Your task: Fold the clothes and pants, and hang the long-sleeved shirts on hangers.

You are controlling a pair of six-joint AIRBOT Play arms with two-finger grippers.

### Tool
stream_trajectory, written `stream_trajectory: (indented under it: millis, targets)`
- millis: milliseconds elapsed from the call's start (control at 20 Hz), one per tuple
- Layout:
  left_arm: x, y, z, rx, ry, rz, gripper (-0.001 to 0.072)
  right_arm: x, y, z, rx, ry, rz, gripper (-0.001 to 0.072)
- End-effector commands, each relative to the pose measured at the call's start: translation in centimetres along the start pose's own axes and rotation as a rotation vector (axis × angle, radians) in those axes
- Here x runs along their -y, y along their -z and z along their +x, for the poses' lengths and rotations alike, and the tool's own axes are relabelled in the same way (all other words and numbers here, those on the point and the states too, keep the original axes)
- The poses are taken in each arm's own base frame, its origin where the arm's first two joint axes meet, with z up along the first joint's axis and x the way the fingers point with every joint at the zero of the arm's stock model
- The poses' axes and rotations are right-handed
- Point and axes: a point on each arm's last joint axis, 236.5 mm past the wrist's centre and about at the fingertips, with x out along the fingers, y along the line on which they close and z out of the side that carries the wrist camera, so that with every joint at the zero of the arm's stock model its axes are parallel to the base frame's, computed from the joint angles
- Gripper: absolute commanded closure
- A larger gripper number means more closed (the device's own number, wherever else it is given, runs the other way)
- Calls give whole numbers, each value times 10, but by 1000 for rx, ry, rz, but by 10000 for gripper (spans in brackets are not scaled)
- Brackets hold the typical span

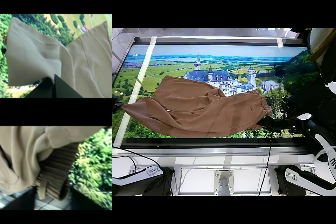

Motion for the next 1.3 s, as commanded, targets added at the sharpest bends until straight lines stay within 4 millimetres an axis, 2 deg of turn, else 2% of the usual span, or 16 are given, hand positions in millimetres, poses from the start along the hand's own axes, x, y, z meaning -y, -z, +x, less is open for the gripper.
stream_trajectory:
  millis: [0, 50, 150, 250, 400, 500, 600, 650, 700, 750, 800, 950, 1050, 1150, 1250]
  targets:
    - [3, 5, -1, -24, 8, -5, 699, -12, -7, 5, 19, -75, -9, 554]
    - [3, 6, -1, -27, 10, -16, 699, -18, -10, 2, 19, -87, -21, 673]
    - [5, 4, -10, -16, 12, -22, 700, -35, -16, -14, -14, -107, -103, 679]
    - [8, -4, -28, 5, 16, -12, 700, -48, -29, -48, -31, -79, -199, 679]
    - [17, -15, -64, 8, 34, 13, 700, -65, -80, -137, 125, 64, -313, 679]
    - [27, -16, -84, 3, 47, 40, 700, -84, -114, -211, 316, 170, -407, 679]
    - [35, -14, -94, 10, 51, 59, 700, -98, -127, -260, 445, 230, -453, 680]
    - [37, -8, -95, -14, 58, 64, 700, -97, -125, -270, 462, 251, -453, 680]
    - [39, 4, -95, -60, 68, 66, 700, -88, -117, -270, 427, 274, -442, 680]
    - [36, 17, -93, -108, 65, 82, 700, -70, -103, -262, 352, 311, -417, 680]
    - [22, 29, -90, -149, 21, 92, 700, -47, -87, -251, 267, 349, -381, 680]
    - [-57, 75, -82, -290, -244, 106, 700, 25, -38, -216, 61, 463, -266, 680]
    - [-94, 89, -75, -303, -364, 69, 700, 65, -6, -197, -44, 535, -212, 680]
    - [-108, 98, -67, -316, -393, 66, 700, 93, 22, -185, -140, 582, -168, 680]
    - [-112, 97, -61, -317, -394, 63, 700, 113, 40, -180, -197, 625, -135, 679]
